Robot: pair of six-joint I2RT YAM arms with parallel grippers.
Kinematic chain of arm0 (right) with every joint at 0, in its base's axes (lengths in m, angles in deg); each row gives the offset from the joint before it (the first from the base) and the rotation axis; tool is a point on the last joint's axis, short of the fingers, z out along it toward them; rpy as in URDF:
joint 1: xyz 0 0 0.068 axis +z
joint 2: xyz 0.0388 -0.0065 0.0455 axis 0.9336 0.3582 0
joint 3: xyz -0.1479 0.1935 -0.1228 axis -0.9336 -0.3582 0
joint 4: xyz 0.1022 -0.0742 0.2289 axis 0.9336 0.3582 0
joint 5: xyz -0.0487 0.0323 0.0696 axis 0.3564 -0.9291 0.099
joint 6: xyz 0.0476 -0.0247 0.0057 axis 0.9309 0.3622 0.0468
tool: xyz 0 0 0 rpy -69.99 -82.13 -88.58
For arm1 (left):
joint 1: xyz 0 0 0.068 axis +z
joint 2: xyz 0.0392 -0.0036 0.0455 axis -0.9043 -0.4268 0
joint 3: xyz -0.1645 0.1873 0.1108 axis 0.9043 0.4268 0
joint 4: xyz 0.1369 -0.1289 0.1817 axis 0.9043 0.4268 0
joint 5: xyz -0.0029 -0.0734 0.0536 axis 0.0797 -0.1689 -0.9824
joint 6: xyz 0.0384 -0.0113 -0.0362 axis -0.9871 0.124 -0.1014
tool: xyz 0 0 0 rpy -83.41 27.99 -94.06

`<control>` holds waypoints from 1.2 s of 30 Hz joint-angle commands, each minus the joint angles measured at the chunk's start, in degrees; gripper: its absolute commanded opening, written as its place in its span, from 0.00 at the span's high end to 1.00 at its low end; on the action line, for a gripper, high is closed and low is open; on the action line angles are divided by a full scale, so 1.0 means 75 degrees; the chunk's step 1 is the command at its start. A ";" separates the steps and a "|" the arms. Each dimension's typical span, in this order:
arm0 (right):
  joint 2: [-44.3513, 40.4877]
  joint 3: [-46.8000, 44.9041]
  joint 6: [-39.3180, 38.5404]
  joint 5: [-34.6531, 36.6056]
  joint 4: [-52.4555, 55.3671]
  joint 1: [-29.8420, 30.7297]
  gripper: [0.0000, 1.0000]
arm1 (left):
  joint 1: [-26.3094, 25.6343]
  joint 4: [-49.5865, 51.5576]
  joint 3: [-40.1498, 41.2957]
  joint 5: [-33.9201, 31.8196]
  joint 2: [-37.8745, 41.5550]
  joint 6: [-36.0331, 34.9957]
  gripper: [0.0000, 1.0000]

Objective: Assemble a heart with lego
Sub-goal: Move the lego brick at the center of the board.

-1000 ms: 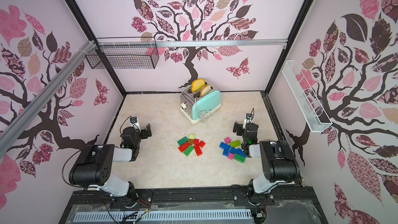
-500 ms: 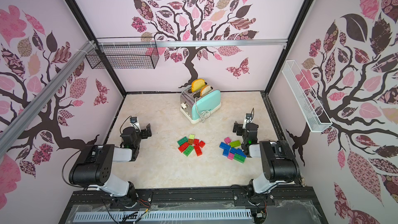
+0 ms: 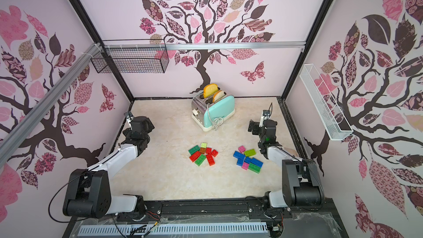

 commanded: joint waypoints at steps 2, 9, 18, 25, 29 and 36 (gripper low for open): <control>-0.0433 0.0975 0.0816 -0.0054 0.2515 0.0584 0.01 | -0.0370 0.2423 -0.0262 0.0309 0.0600 0.1872 0.03; -0.0183 0.2279 0.1348 -0.0719 0.5133 0.2367 0.00 | -0.1593 0.3024 -0.0093 0.2338 0.1470 0.2176 0.03; 0.0843 0.2707 0.0977 -0.0463 0.5929 0.4973 0.05 | -0.1822 0.1588 0.1107 0.5721 0.1893 0.1697 0.03; 0.1856 0.3428 0.1233 -0.0466 0.5892 0.5487 0.21 | -0.1822 0.1774 0.0985 0.6200 0.1340 0.1626 0.03; 0.2417 0.3958 0.1285 -0.0513 0.5958 0.5525 0.37 | -0.1810 0.1681 0.0981 0.6181 0.1213 0.1722 0.03; 0.3155 0.4635 0.1248 -0.0658 0.5972 0.5627 0.40 | -0.1679 0.1657 0.0807 0.6274 0.1007 0.1815 0.03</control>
